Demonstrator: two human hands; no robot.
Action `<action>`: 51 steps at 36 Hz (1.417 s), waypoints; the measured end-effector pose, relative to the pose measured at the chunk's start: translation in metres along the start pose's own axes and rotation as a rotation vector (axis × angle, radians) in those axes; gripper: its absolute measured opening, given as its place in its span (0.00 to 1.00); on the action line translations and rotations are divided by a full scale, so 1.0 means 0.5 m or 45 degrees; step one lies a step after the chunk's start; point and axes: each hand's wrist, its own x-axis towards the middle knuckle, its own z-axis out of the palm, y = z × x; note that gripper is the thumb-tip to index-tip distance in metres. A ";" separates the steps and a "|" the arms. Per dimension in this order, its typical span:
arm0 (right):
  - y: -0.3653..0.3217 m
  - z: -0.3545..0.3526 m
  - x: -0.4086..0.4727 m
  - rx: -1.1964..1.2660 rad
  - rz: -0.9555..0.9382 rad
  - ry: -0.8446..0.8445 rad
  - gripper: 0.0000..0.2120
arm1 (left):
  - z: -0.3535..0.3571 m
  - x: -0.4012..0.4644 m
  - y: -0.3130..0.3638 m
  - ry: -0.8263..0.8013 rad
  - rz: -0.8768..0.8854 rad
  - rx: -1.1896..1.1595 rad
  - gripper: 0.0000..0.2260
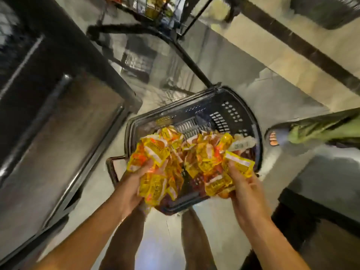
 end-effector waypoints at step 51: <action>0.265 0.092 0.382 -0.347 0.105 -0.130 0.26 | -0.029 0.382 0.014 -0.069 0.173 1.825 0.22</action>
